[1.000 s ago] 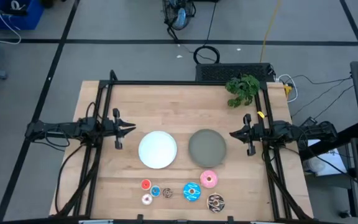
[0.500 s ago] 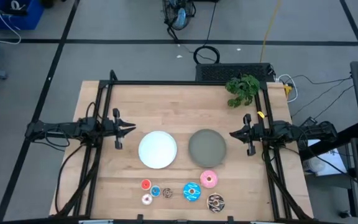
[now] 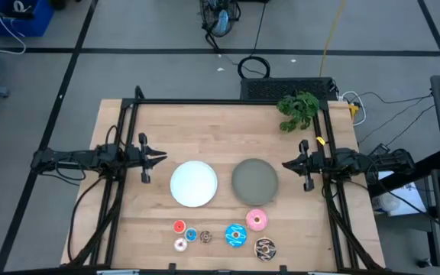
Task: Pick & Place donuts
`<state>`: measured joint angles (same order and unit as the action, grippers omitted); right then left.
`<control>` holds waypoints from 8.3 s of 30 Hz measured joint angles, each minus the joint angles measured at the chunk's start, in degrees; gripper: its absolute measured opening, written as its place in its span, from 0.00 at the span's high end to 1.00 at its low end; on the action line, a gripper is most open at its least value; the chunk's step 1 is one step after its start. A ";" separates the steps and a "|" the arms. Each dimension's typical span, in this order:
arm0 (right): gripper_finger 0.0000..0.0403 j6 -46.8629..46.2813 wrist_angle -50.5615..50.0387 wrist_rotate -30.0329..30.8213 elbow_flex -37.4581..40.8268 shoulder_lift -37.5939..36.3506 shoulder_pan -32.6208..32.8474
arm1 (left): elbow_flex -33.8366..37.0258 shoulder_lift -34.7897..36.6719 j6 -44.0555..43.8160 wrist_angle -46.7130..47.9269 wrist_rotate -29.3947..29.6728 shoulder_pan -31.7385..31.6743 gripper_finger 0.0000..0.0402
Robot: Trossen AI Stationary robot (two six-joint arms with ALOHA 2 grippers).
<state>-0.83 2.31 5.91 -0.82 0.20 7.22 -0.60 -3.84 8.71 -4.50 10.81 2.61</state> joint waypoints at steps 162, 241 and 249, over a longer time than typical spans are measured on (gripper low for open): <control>1.00 4.80 5.16 7.33 0.01 0.29 -0.02 | -91.41 -113.43 -35.44 47.60 -4.30 33.68 0.39; 1.00 7.49 7.40 7.58 0.00 1.71 -0.02 | -89.65 -96.91 -27.82 72.77 17.42 19.69 0.95; 1.00 7.53 7.36 7.56 0.01 1.71 -0.02 | -69.06 -97.04 -19.88 48.96 6.52 12.14 0.95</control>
<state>6.70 9.67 13.47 -0.81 1.91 7.20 -69.66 -100.88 -11.17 44.46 17.33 14.75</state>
